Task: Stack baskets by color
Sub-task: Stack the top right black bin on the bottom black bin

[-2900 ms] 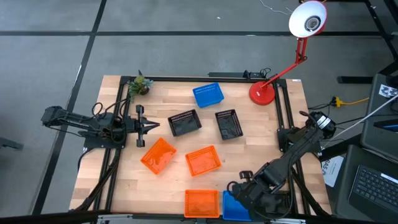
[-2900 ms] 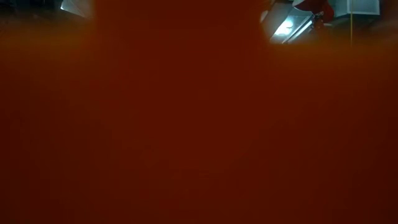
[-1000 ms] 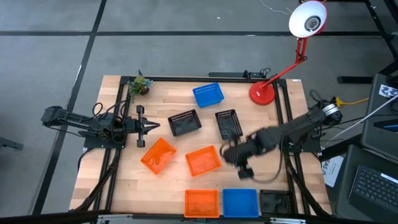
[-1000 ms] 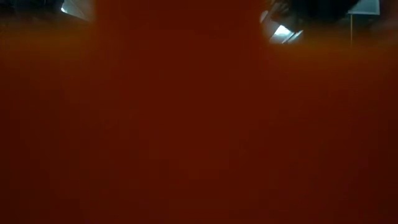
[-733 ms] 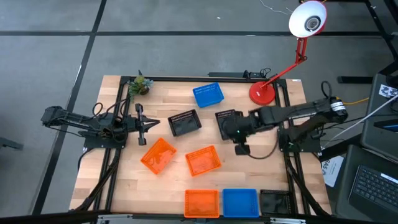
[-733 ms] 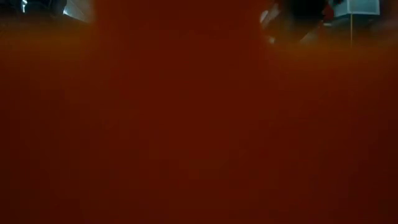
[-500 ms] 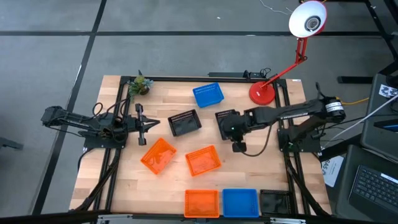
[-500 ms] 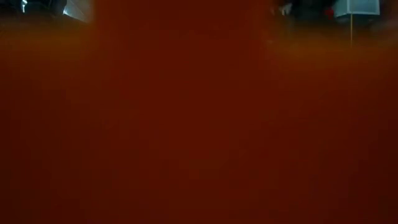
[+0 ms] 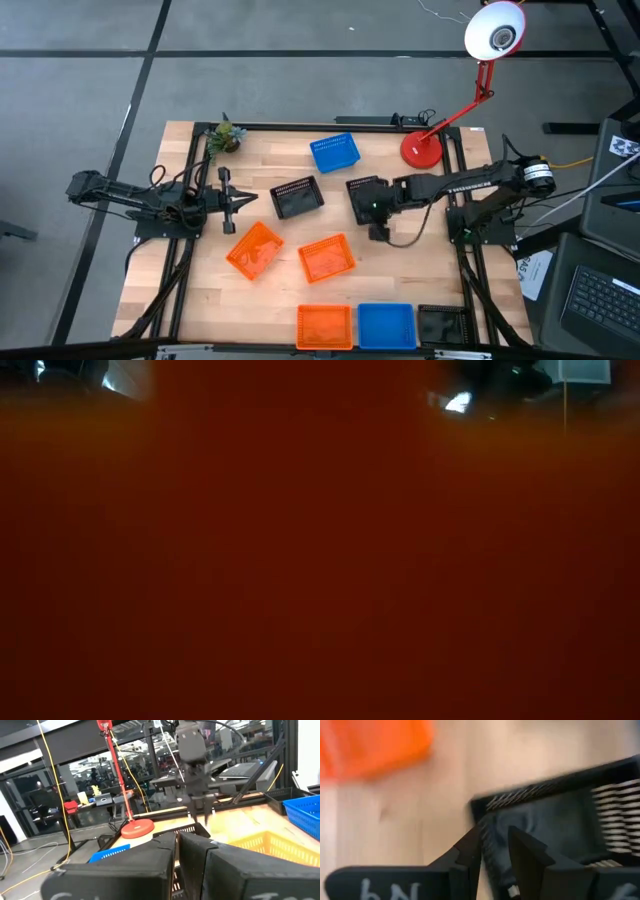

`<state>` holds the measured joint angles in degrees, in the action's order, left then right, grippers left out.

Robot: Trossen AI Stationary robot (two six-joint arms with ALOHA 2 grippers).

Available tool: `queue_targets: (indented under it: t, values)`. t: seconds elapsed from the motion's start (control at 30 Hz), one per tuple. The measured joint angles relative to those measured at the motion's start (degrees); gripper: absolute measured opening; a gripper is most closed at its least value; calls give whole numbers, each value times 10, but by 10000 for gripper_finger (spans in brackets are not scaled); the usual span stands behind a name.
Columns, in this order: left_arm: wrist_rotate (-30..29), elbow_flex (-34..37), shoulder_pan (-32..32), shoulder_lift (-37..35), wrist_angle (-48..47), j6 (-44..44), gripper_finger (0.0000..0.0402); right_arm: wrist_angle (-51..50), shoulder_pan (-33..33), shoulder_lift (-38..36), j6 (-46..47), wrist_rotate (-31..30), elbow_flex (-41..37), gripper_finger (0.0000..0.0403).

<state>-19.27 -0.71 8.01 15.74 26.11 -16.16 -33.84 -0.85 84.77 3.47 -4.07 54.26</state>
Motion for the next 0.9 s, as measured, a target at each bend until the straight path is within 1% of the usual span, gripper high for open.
queue_targets:
  t: [0.07, 0.13, 0.17, 0.23, 0.3, 0.33, 0.4, 0.47, 0.6, 0.7, 0.8, 0.9]
  values:
    - [0, 0, 0, 0, 0, 5, 14, -17, 15, -1, 53, -55, 21, 96]
    - [0, 0, 0, 0, 0, 7, 14, -56, 37, -1, 143, -129, 30, 96]
    - [0, 0, 0, 0, 0, 7, 14, -81, 51, -1, 188, -148, 32, 96]
    - [0, 0, 0, 0, 0, 7, 14, -124, 78, -1, 265, -149, 26, 96]
    - [0, 0, 0, 0, 0, 7, 14, -127, 99, -1, 322, -114, 5, 96]
    - [0, 0, 0, 0, 0, 7, 14, -113, 104, 0, 340, -94, -8, 96]
    - [0, 0, 0, 0, 0, 7, 14, -62, 108, 0, 351, -69, -30, 96]
    - [0, 0, 0, 0, 0, 6, 14, -30, 108, 0, 352, -64, -43, 96]
    - [0, 0, 0, 0, 0, 7, 14, -21, 109, 0, 366, -70, -47, 96]
    - [0, 0, 0, 0, 0, 7, 14, -22, 109, 0, 362, -93, -46, 96]
    - [-1, 0, 0, 0, 0, 6, 14, -17, 109, -1, 339, -101, -30, 96]
    - [-8, 0, 0, 0, 0, 7, 14, -17, 109, -3, 311, -149, -17, 96]
